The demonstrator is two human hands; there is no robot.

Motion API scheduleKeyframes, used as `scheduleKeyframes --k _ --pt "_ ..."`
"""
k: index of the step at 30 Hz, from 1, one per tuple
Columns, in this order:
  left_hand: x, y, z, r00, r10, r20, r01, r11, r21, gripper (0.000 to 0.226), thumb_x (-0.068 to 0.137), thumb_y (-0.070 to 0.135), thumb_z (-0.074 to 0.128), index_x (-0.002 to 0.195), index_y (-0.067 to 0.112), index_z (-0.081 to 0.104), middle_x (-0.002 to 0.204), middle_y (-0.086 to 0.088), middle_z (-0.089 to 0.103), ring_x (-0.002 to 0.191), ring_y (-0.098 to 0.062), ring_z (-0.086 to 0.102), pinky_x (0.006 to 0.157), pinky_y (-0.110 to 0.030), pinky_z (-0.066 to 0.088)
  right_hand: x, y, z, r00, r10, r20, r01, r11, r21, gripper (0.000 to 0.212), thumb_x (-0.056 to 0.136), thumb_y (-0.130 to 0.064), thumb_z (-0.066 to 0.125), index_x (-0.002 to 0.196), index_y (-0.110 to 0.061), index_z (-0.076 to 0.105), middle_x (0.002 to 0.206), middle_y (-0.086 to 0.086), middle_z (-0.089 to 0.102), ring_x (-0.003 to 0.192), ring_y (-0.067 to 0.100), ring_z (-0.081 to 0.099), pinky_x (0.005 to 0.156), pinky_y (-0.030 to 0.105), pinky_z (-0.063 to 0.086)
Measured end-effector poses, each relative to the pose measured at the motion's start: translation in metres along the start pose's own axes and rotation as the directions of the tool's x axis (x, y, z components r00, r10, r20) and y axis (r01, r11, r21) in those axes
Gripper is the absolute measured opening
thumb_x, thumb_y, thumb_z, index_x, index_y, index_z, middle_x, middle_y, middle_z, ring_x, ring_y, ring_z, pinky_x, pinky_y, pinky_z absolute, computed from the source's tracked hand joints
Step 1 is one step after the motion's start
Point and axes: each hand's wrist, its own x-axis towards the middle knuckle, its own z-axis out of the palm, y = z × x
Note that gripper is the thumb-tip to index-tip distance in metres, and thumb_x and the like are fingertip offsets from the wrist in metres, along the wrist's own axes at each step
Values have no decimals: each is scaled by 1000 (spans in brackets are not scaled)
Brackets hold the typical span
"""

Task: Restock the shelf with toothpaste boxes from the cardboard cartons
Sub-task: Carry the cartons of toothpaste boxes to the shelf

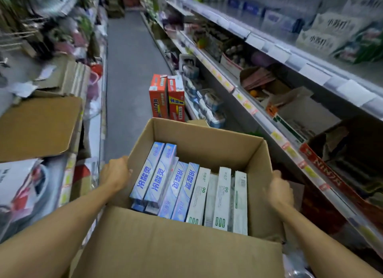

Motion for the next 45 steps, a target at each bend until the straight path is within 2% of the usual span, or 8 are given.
scheduleKeyframes --k 8,15,20,26,29,33,38,45 --pt "98 18 -5 1000 -9 12 9 999 35 23 86 21 54 108 14 57 106 -19 66 97 -36 62 76 -35 50 100 -56 16 999 -35 -19 35 999 3 13 93 -11 47 105 -10 41 102 17 60 89 35 59 74 44 51" --pt "188 41 -16 1000 -1 -10 1 1000 22 19 90 25 53 106 17 56 101 -12 66 89 -32 61 70 -33 47 174 -108 4 1000 -20 -21 20 1000 -24 14 93 -12 46 106 -6 41 105 20 60 94 37 59 72 40 47" --pt "256 52 -22 999 41 -11 -42 999 -16 20 91 25 54 109 17 56 101 -11 66 89 -31 62 76 -35 52 210 -143 3 998 38 -59 -38 999 -9 20 96 -16 42 112 -5 43 112 21 58 101 39 57 76 42 46" --pt "351 56 -20 988 150 40 -148 988 -50 20 93 23 52 113 20 56 102 -7 67 82 -23 61 66 -30 49 229 -190 24 979 191 -64 -188 981 51 17 94 -19 43 108 -10 40 106 18 58 94 37 58 74 40 47" --pt "405 53 -22 969 228 93 -220 971 -91 20 91 23 54 111 22 58 100 -5 67 82 -23 63 70 -33 56 228 -217 33 954 294 -60 -289 954 84 17 93 -21 43 106 -11 39 104 18 58 94 37 58 79 44 48" --pt "463 64 -28 933 328 150 -333 943 9 18 89 20 54 105 15 58 105 -14 65 90 -33 61 69 -31 47 218 -245 46 918 393 -45 -387 916 104 15 94 -15 40 108 -9 37 106 20 55 96 37 55 78 42 44" --pt "510 91 -16 885 419 201 -435 900 41 9 92 17 53 100 14 52 100 -9 64 80 -23 55 65 -31 44 222 -261 61 877 480 -29 -472 871 140 15 96 -16 40 108 -8 36 90 9 45 81 24 46 71 34 39" --pt "567 150 23 820 502 274 -528 849 27 14 86 15 55 100 17 56 91 -6 64 84 -25 62 74 -38 55 266 -252 94 800 598 -41 -585 794 162 18 96 -12 45 113 -6 41 105 16 57 92 31 59 72 38 47"
